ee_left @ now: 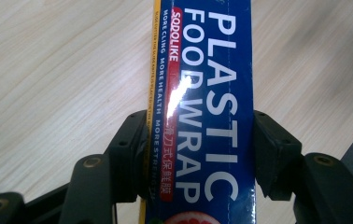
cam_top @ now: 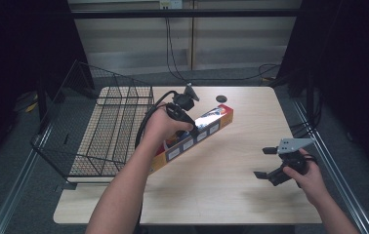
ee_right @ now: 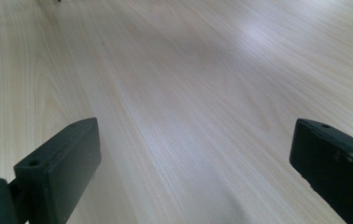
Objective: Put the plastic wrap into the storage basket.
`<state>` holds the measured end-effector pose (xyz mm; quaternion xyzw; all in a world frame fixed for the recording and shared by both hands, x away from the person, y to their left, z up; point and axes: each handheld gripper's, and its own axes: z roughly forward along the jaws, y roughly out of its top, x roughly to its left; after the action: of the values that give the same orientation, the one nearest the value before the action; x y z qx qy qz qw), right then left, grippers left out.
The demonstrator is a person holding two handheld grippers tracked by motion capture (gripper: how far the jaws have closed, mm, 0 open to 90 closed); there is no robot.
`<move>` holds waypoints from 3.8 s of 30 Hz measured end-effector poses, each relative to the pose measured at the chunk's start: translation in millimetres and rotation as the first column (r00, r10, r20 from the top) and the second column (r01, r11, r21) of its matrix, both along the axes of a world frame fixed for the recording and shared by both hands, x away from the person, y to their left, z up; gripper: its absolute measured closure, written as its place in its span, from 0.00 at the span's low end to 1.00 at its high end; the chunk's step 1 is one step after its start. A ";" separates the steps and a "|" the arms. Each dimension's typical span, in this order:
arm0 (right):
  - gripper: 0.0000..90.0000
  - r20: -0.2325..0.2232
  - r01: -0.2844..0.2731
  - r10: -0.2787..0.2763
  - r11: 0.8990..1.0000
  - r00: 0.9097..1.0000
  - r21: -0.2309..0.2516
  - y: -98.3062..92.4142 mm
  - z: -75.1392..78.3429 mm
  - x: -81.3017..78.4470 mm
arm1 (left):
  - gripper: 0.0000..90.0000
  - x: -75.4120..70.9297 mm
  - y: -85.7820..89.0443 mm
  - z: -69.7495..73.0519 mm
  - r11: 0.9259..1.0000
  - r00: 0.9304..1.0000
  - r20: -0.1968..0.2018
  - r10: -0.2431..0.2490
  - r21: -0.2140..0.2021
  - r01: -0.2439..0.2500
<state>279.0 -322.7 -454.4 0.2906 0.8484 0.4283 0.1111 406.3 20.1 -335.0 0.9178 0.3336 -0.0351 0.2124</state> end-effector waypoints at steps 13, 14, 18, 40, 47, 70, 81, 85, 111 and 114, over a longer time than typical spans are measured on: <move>0.02 0.001 -0.002 0.002 1.000 1.000 0.001 -0.6 0.3 -0.1 | 0.49 6.1 19.2 21.9 0.997 0.997 0.007 0.072 -0.004 -0.072; 0.02 0.002 0.000 0.000 1.000 1.000 0.003 -0.8 0.5 -0.1 | 0.49 6.9 21.3 24.1 0.997 0.997 0.009 0.075 0.002 -0.075; 0.02 0.005 0.004 -0.004 1.000 1.000 0.006 -1.2 0.7 -0.2 | 0.49 9.1 29.0 32.2 0.995 0.995 0.012 0.099 0.007 -0.099; 0.02 0.004 0.004 -0.004 1.000 1.000 0.008 -0.7 0.0 -0.3 | 0.49 14.8 68.9 66.2 0.974 0.975 0.015 0.223 0.041 -0.223; 0.02 0.005 0.004 -0.004 1.000 1.000 0.010 -1.1 0.6 -0.5 | 0.49 16.4 77.6 73.2 0.965 0.966 0.012 0.257 0.052 -0.257; 0.02 0.000 0.003 -0.003 1.000 1.000 0.011 -0.8 0.0 -0.3 | 0.49 16.5 112.9 94.3 0.928 0.931 0.034 0.363 0.077 -0.364; 0.02 0.003 0.005 -0.005 1.000 1.000 0.010 -0.5 0.2 -0.3 | 0.49 17.5 127.5 101.2 0.908 0.911 0.041 0.409 0.080 -0.411; 0.02 0.002 0.006 -0.006 1.000 1.000 0.004 0.1 -0.7 -0.2 | 0.49 17.9 132.1 103.1 0.901 0.906 0.046 0.421 0.090 -0.424; 0.02 0.010 0.005 -0.005 1.000 1.000 0.008 0.5 0.1 -0.9 | 0.49 15.1 164.8 116.0 0.841 0.846 0.062 0.530 0.087 -0.534; 0.02 0.007 0.004 -0.004 1.000 1.000 0.011 0.4 0.5 -1.0 | 0.49 14.8 170.2 116.5 0.835 0.839 0.065 0.540 0.086 -0.544</move>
<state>278.0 -322.4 -453.9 0.2914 0.8451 0.4338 0.1131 421.1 190.3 -218.5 0.7960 0.5768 0.0607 0.1733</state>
